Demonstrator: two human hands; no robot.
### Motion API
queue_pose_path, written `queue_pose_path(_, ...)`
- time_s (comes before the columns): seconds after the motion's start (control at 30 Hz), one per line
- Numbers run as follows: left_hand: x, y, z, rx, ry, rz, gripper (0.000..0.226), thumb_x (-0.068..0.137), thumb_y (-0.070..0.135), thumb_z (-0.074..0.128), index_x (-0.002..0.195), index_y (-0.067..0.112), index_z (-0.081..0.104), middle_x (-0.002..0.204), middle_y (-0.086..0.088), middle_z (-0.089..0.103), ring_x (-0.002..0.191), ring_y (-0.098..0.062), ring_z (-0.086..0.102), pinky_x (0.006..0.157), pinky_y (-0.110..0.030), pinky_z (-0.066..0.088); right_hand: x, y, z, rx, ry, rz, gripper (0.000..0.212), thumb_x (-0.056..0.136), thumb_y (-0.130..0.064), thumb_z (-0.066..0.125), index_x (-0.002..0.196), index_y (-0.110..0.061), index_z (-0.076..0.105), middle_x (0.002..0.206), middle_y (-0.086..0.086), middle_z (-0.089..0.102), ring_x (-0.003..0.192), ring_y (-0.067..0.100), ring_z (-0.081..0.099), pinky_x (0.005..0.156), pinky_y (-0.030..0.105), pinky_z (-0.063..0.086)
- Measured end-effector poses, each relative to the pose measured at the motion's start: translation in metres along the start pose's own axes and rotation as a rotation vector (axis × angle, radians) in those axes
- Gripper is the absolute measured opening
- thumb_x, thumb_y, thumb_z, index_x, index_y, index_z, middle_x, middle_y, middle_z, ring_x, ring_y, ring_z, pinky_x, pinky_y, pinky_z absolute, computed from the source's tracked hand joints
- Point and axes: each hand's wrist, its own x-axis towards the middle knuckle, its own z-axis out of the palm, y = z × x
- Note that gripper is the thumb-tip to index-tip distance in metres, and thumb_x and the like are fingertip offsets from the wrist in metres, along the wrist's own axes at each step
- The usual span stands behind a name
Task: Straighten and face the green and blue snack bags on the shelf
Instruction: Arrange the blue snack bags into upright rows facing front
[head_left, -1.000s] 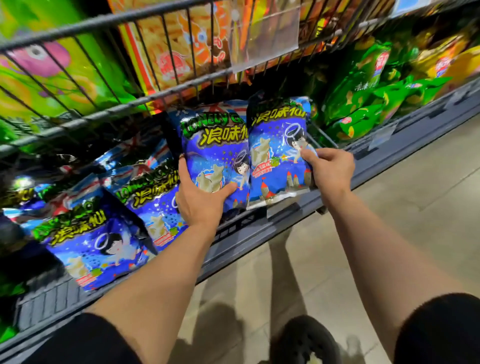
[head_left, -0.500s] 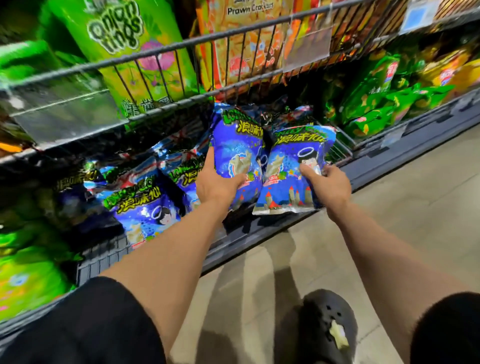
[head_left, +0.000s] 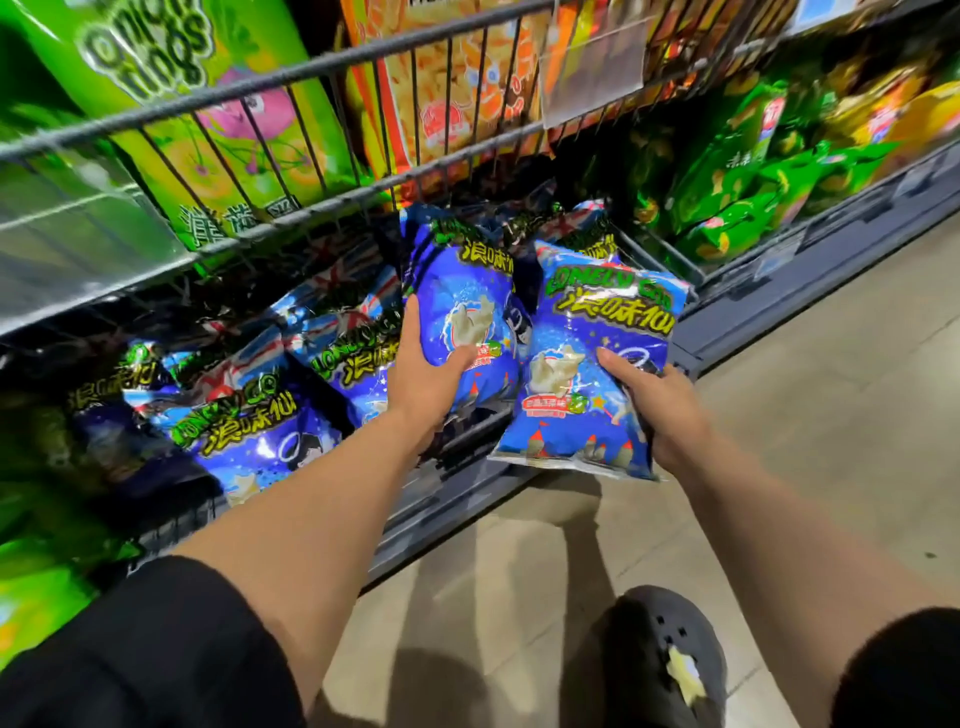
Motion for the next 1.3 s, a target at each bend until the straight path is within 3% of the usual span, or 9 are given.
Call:
queue_pose_path(0.1, -0.002, 0.013, -0.009, -0.052, 0.010, -0.046, 0.093, 0.072, 0.035, 0.075, 0.150, 0.035, 0.024, 0.142, 0.006, 0.050, 0.124, -0.017, 0.053, 0.107, -0.040, 0.043, -0.007, -0.007, -0.003, 0.072, 0.023, -0.001, 0.053, 0.064, -0.023, 0.086, 0.109, -0.003, 0.066, 0.100, 0.017, 0.072, 0.089, 0.034, 0.071, 0.074, 0.048, 0.058)
queue_pose_path(0.3, -0.025, 0.036, -0.031, -0.043, 0.060, -0.054, 0.080, 0.082, 0.021, 0.075, 0.149, 0.028, 0.031, 0.141, 0.003, 0.050, 0.121, -0.017, 0.055, 0.105, -0.038, 0.044, -0.041, -0.038, 0.006, 0.066, 0.079, -0.045, 0.048, 0.066, -0.020, 0.085, 0.107, -0.001, 0.067, 0.097, 0.016, 0.073, 0.082, 0.031, 0.071, 0.073, 0.046, 0.059)
queue_pose_path(0.57, -0.031, 0.046, -0.042, -0.133, 0.031, -0.126, 0.072, 0.080, 0.029, 0.076, 0.144, 0.024, 0.042, 0.129, 0.009, 0.055, 0.110, -0.024, 0.063, 0.096, -0.043, 0.052, -0.057, -0.038, -0.003, -0.028, 0.117, -0.016, 0.061, 0.046, -0.041, 0.091, 0.095, -0.010, 0.070, 0.086, 0.009, 0.075, 0.077, 0.029, 0.073, 0.076, 0.051, 0.058)
queue_pose_path(0.73, -0.061, 0.015, -0.050, -0.164, 0.075, -0.150, 0.066, 0.078, 0.027, 0.077, 0.139, 0.024, 0.050, 0.127, -0.003, 0.062, 0.106, -0.024, 0.066, 0.095, -0.044, 0.053, -0.066, -0.020, -0.016, -0.088, 0.155, -0.026, 0.081, 0.024, -0.062, 0.089, 0.089, -0.018, 0.067, 0.086, 0.003, 0.075, 0.078, 0.029, 0.072, 0.078, 0.049, 0.058)
queue_pose_path(0.9, -0.108, -0.002, -0.080, -0.241, 0.113, -0.149, 0.061, 0.086, 0.015, 0.071, 0.141, 0.022, 0.047, 0.130, -0.002, 0.061, 0.109, -0.022, 0.064, 0.097, -0.043, 0.051, -0.103, -0.012, 0.011, -0.155, 0.082, -0.046, 0.056, 0.041, -0.048, 0.090, 0.083, -0.016, 0.071, 0.082, 0.004, 0.076, 0.073, 0.029, 0.073, 0.076, 0.049, 0.059)
queue_pose_path(1.0, -0.142, -0.009, -0.113, -0.237, 0.165, -0.142, 0.058, 0.088, 0.011, 0.066, 0.142, 0.019, 0.044, 0.130, -0.007, 0.059, 0.112, -0.022, 0.062, 0.096, -0.037, 0.051, -0.124, -0.003, 0.037, -0.201, 0.038, -0.058, 0.064, 0.035, -0.051, 0.089, 0.084, -0.015, 0.071, 0.082, 0.004, 0.076, 0.075, 0.028, 0.073, 0.075, 0.049, 0.059)
queue_pose_path(1.13, -0.178, -0.018, -0.167, -0.240, 0.189, -0.114, 0.056, 0.090, 0.003, 0.062, 0.141, 0.015, 0.044, 0.119, -0.006, 0.062, 0.078, -0.001, 0.067, 0.065, -0.013, 0.055, -0.149, 0.011, 0.077, -0.263, -0.062, -0.049, 0.073, 0.031, -0.063, 0.088, 0.083, -0.016, 0.069, 0.084, 0.004, 0.075, 0.078, 0.029, 0.072, 0.077, 0.047, 0.058)
queue_pose_path(1.23, -0.199, -0.030, -0.227, -0.143, 0.207, -0.070, 0.055, 0.088, 0.006, 0.066, 0.139, 0.016, 0.048, 0.126, -0.004, 0.062, 0.092, -0.006, 0.065, 0.078, -0.015, 0.055, -0.181, 0.017, 0.122, -0.321, -0.173, -0.039, 0.051, 0.049, -0.048, 0.089, 0.080, -0.013, 0.068, 0.087, 0.008, 0.075, 0.078, 0.028, 0.072, 0.078, 0.045, 0.058)
queue_pose_path(1.3, -0.212, -0.037, -0.269, -0.078, 0.195, -0.054, 0.057, 0.086, 0.007, 0.068, 0.138, 0.019, 0.048, 0.126, -0.002, 0.062, 0.099, -0.009, 0.062, 0.083, -0.013, 0.053, -0.197, 0.026, 0.152, -0.383, -0.204, -0.053, 0.053, 0.046, -0.051, 0.088, 0.078, -0.014, 0.068, 0.087, 0.006, 0.075, 0.081, 0.027, 0.071, 0.081, 0.047, 0.057)
